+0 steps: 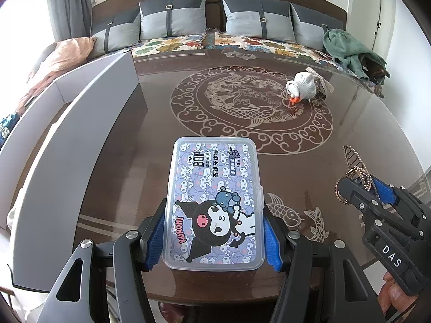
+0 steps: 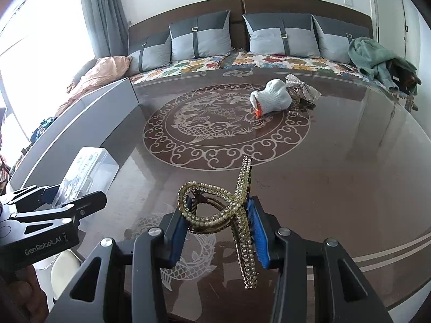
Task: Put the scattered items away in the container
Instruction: 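Carry the Kuromi box and gold strap toward the cardboard box with both grippers, then open both grippers to drop the Kuromi box and gold strap into the box, then move both tools back over the table toward the glove and bow clip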
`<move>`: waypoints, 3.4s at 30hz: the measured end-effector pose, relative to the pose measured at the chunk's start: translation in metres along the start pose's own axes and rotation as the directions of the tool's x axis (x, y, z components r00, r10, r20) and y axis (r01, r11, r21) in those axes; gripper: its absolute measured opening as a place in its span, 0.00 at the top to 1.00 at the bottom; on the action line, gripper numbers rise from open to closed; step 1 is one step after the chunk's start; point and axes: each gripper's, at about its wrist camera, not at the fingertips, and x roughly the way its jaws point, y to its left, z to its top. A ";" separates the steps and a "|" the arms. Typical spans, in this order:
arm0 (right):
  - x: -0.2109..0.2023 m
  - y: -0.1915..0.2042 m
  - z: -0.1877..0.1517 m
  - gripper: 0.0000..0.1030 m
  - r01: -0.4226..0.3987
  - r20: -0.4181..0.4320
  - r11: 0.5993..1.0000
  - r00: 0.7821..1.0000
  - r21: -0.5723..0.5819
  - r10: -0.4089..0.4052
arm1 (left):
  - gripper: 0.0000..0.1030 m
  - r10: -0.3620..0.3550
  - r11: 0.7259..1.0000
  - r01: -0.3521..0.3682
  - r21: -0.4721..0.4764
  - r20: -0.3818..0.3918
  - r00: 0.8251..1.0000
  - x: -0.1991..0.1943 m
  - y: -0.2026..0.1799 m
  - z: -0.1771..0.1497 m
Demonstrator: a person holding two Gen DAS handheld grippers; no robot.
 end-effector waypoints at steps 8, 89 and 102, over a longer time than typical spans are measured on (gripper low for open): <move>-0.002 0.025 0.015 0.58 -0.036 0.000 0.998 0.999 -0.042 0.036 | 0.42 -0.008 0.999 0.009 -0.052 0.010 1.000 -0.009 0.020 0.006; 0.050 0.260 0.168 0.46 -0.129 -0.023 0.907 0.991 -0.400 0.131 | 0.21 0.095 0.936 -0.093 -0.339 -0.011 0.995 -0.040 0.229 0.090; -0.007 0.169 0.144 0.46 -0.016 0.044 0.950 0.999 -0.311 0.031 | 0.21 0.055 0.984 -0.053 -0.168 0.008 0.998 -0.068 0.116 0.084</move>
